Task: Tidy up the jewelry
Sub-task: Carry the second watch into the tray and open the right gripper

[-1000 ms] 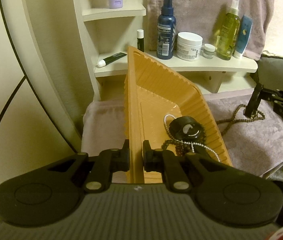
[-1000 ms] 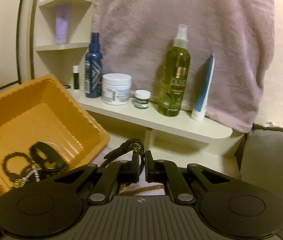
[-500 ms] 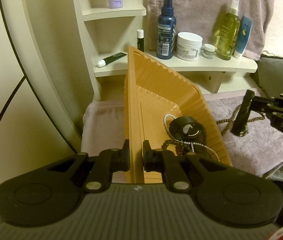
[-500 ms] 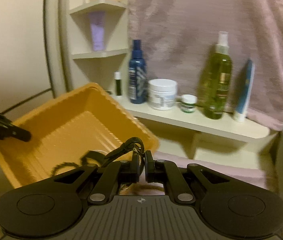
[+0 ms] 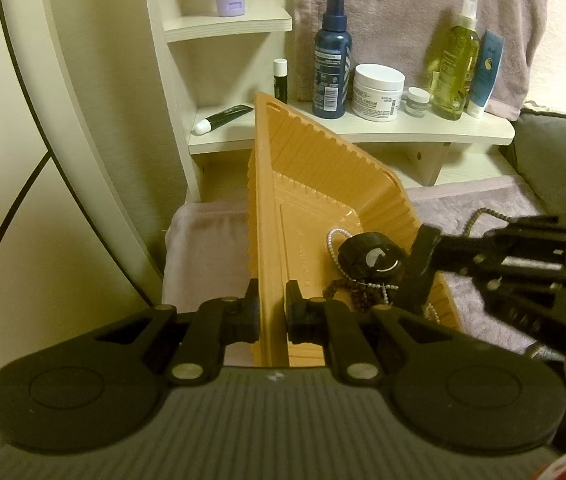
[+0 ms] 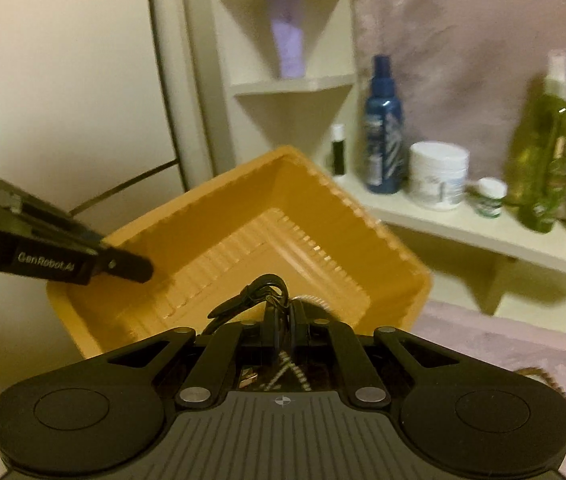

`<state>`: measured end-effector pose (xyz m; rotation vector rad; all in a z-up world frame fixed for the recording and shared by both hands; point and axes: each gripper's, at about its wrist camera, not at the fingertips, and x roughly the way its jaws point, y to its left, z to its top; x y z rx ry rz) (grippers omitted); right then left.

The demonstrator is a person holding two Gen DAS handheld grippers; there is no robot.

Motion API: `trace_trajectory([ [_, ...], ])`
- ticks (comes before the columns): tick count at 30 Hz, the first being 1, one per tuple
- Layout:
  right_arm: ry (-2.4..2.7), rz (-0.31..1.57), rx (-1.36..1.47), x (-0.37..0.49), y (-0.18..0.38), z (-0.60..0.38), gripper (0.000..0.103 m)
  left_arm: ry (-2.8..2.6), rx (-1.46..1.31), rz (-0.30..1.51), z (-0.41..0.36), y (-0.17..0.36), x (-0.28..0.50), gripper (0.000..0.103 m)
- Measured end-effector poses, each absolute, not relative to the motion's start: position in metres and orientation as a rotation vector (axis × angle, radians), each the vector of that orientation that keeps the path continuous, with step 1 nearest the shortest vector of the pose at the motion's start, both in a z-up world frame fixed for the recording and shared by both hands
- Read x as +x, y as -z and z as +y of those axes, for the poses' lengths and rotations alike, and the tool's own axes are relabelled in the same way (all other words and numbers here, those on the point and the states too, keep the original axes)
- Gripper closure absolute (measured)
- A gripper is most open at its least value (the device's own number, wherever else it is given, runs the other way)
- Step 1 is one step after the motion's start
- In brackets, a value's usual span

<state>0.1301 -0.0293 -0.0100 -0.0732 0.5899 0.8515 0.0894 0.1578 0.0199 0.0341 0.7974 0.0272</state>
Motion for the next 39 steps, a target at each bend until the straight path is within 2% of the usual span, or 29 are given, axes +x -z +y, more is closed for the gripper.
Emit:
trace_trajectory([
  [20,-0.89,0.705,-0.038,0.139,0.029,-0.009,0.097,-0.027,0.029,0.798,0.158,-0.02,0.09,0.093],
  [23,-0.883,0.686,-0.04,0.137,0.028,-0.011,0.08,-0.026,0.026,0.797,0.16,-0.02,0.089,0.093],
  [24,-0.878,0.679,-0.039,0.136,0.027,-0.013,0.066,-0.027,0.026,0.797,0.16,-0.02,0.089,0.093],
  [25,-0.876,0.67,-0.033,0.136,0.025,-0.016,0.058,-0.026,0.026,0.797,0.16,-0.02,0.089,0.093],
  [39,-0.675,0.588,-0.062,0.131,0.029,-0.086,0.057,-0.026,0.025,0.795,0.161,-0.019,0.089,0.093],
])
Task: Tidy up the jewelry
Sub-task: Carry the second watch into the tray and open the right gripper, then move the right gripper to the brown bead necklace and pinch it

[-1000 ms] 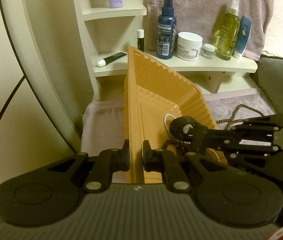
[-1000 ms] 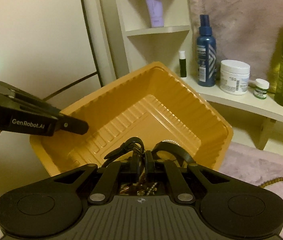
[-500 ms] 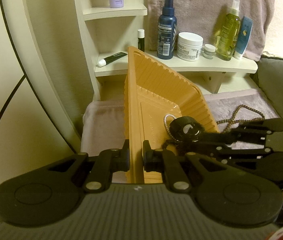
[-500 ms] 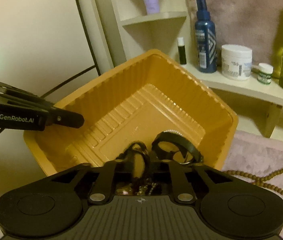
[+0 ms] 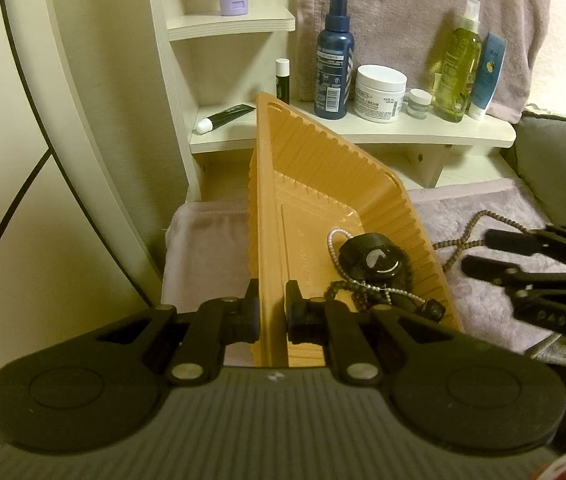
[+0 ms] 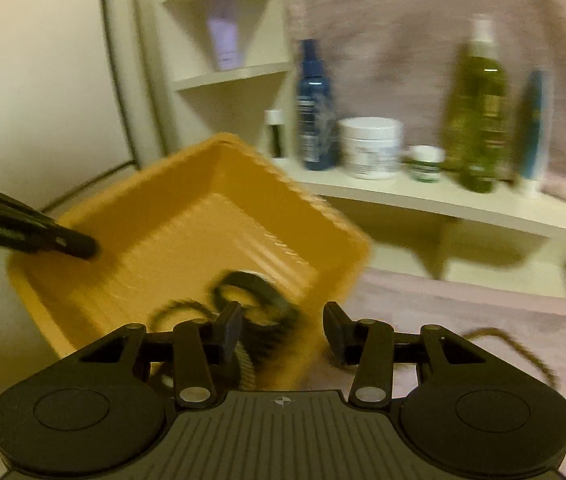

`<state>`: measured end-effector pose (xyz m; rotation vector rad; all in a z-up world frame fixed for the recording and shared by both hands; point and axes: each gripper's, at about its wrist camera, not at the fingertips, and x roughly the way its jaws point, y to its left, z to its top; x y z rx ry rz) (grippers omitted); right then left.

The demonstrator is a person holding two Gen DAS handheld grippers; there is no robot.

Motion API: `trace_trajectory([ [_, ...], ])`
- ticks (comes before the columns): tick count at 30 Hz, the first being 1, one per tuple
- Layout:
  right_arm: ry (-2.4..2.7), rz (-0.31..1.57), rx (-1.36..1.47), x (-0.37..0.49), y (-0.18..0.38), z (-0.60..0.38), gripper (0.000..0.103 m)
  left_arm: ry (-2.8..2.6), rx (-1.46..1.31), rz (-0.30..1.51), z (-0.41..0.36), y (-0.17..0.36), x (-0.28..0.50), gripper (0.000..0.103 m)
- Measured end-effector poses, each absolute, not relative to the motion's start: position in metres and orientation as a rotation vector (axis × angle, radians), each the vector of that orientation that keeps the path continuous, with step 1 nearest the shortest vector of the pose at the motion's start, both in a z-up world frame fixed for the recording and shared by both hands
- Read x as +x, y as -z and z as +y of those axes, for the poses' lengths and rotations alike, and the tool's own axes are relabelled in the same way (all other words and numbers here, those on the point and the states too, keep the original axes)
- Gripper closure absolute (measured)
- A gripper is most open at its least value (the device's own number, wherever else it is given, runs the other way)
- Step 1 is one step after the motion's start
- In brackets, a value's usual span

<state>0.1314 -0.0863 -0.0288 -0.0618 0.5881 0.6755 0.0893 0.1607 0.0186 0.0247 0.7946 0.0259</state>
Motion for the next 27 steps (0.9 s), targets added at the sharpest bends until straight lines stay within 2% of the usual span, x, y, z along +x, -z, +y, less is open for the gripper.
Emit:
trace_trajectory([
  [12,-0.503,0.627,-0.174,0.151,0.065,-0.167,0.057,-0.028,0.023,0.794,0.161,-0.019,0.089,0.093],
  [27,-0.596,0.616,-0.396,0.191,0.1,-0.188,0.058,-0.035,0.027,0.801,0.161,-0.018,0.09,0.093],
])
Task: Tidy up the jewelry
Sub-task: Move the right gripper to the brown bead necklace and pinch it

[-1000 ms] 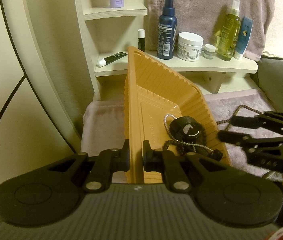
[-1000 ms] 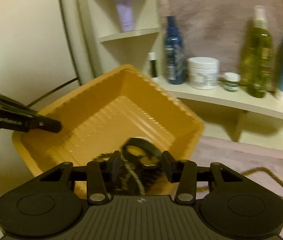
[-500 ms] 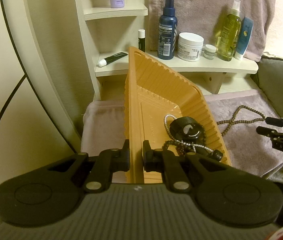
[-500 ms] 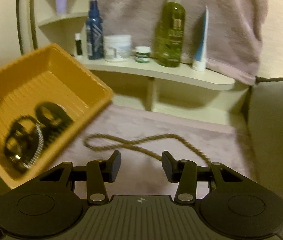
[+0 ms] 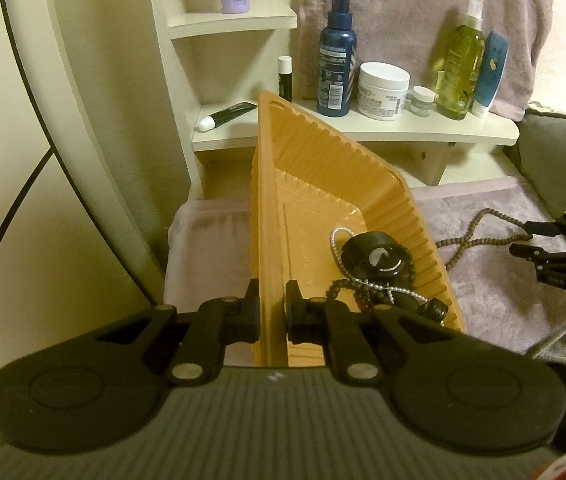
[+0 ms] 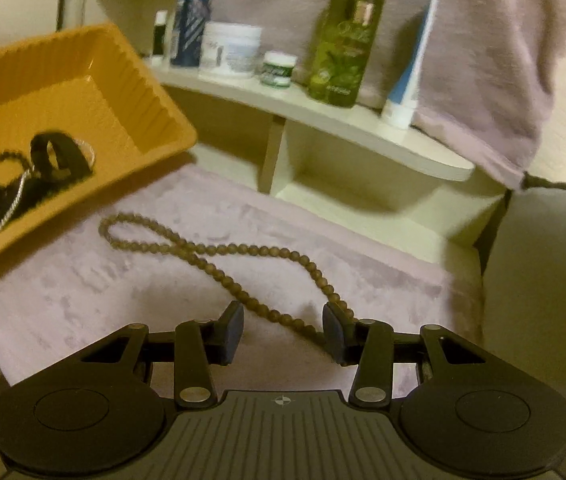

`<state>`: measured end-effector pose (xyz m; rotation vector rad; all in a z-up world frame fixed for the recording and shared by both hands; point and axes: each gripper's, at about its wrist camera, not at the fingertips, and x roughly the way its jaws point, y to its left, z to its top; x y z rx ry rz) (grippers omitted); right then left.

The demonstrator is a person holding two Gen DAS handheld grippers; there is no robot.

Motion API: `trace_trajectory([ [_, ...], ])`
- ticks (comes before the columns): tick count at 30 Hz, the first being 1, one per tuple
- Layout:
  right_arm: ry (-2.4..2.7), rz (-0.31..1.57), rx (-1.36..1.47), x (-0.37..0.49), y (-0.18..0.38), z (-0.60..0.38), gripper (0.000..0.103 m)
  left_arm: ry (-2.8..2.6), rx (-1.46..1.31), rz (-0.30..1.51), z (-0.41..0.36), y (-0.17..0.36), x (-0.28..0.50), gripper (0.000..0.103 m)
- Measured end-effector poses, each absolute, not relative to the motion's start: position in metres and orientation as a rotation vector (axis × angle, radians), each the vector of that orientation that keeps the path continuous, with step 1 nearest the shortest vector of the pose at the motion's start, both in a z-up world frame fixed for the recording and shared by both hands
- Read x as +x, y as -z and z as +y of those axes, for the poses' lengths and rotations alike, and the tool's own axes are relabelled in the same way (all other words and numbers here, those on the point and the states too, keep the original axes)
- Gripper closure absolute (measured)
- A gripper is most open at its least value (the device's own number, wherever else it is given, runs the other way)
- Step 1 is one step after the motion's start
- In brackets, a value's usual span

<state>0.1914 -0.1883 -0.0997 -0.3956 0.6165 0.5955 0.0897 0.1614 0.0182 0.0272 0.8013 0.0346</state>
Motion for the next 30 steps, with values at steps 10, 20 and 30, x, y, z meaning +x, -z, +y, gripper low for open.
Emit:
trace_trajectory([
  [10,-0.71,0.661,-0.399,0.21,0.104,-0.196,0.076,-0.039,0.026,0.809,0.163,-0.017,0.092,0.093],
  [20,-0.684,0.665,-0.384,0.182,0.1,-0.189,0.097,-0.037,0.014,0.804,0.165,-0.017,0.091,0.093],
  [30,-0.726,0.674,-0.299,0.143,0.093,-0.183,0.097,-0.034,0.019,0.798,0.163,-0.018,0.09,0.093],
])
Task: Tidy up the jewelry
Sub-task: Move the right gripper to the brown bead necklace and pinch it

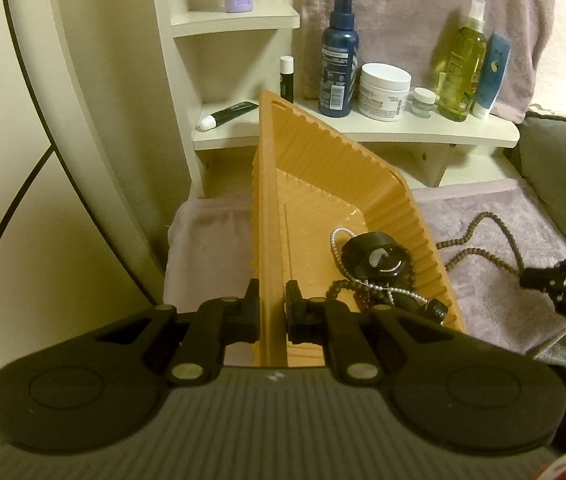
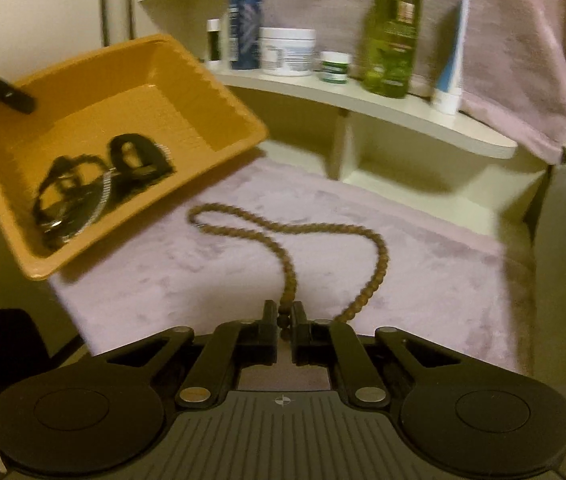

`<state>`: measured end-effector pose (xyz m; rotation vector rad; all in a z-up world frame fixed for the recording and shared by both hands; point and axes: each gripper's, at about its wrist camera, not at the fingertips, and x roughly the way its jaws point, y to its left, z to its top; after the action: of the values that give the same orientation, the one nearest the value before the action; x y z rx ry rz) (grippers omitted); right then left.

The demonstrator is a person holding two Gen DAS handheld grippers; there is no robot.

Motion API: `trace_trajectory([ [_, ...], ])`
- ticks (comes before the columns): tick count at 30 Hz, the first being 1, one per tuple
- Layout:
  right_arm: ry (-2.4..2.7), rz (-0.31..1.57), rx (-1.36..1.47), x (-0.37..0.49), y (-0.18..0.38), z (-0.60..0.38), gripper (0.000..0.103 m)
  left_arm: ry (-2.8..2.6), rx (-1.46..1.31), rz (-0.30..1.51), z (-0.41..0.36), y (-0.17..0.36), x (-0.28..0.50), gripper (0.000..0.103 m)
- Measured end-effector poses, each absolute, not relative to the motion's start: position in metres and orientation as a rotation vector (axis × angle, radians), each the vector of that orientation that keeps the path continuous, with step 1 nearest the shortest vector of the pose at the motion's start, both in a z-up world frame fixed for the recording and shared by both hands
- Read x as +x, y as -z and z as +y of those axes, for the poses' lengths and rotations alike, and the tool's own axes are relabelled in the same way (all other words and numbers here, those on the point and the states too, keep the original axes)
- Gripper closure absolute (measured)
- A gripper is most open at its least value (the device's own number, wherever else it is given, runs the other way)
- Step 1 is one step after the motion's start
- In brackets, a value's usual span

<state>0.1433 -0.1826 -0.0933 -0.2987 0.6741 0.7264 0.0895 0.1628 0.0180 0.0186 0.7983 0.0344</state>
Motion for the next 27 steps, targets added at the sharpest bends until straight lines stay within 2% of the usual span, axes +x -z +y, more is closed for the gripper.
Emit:
trace_trajectory([
  [11,-0.697,0.672,-0.34,0.154,0.107,-0.172,0.094,-0.036,0.018,0.797,0.161,-0.02,0.09,0.093],
  [15,-0.663,0.661,-0.315,0.157,0.109,-0.171,0.078,-0.037,0.018,0.798,0.161,-0.019,0.089,0.093],
  [17,-0.659,0.666,-0.285,0.159,0.109,-0.172,0.078,-0.038,0.02,0.798,0.161,-0.019,0.09,0.093],
  [22,-0.64,0.66,-0.296,0.155,0.109,-0.168,0.079,-0.037,0.019,0.797,0.161,-0.019,0.089,0.093],
  [23,-0.636,0.659,-0.301,0.153,0.109,-0.167,0.081,-0.037,0.019,0.797,0.161,-0.019,0.09,0.093],
  [25,-0.641,0.663,-0.305,0.151,0.108,-0.163,0.095,-0.037,0.019,0.797,0.161,-0.019,0.09,0.093],
  [27,-0.633,0.662,-0.31,0.149,0.108,-0.162,0.096,-0.037,0.019,0.797,0.161,-0.019,0.089,0.093],
])
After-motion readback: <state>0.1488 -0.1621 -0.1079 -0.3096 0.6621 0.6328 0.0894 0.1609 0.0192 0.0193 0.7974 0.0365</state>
